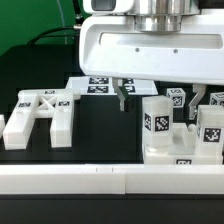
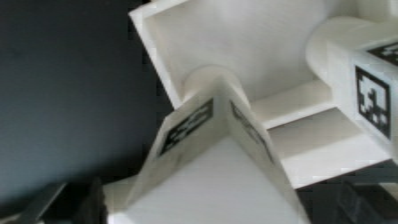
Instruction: Assemble chair
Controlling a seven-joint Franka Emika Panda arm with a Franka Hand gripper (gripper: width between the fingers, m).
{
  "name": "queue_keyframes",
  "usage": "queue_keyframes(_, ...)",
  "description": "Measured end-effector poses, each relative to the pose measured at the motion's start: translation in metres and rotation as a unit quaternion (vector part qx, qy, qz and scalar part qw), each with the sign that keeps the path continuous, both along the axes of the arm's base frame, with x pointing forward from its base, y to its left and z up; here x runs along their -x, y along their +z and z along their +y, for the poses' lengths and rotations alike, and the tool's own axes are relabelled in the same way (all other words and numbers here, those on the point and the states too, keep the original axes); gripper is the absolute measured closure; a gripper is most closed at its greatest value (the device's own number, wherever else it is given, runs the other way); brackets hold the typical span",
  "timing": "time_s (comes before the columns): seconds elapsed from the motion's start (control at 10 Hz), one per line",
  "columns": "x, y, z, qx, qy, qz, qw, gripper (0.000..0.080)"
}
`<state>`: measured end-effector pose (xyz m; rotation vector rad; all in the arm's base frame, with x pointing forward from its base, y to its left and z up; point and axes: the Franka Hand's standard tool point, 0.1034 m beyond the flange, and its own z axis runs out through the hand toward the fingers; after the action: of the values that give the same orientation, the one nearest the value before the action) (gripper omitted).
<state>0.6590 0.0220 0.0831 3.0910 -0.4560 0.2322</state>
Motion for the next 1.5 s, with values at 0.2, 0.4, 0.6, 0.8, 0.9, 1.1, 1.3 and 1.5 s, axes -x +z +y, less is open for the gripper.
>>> queue_keyframes(0.2, 0.0003, 0.0006, 0.0004, 0.021, 0.09, 0.0, 0.996, 0.015)
queue_keyframes(0.4, 0.0007, 0.003, -0.0001, 0.032, 0.163, 0.002, 0.986, 0.015)
queue_keyframes(0.6, 0.0005, 0.0041, 0.0002, 0.043, 0.214, 0.005, 0.976, 0.015)
queue_keyframes(0.8, 0.0018, 0.0011, 0.005, 0.041, 0.211, 0.006, 0.977, 0.015)
queue_keyframes(0.9, 0.0019, 0.0008, 0.0043, 0.041, 0.21, 0.007, 0.977, 0.0292)
queue_keyframes(1.1, 0.0019, 0.0006, 0.0038, 0.041, 0.208, 0.007, 0.977, 0.0435)
queue_keyframes(1.3, 0.0018, 0.0007, 0.0035, 0.038, 0.192, 0.006, 0.981, 0.051)
queue_keyframes(1.5, 0.0019, 0.0005, 0.0037, 0.027, 0.122, 0.003, 0.992, 0.051)
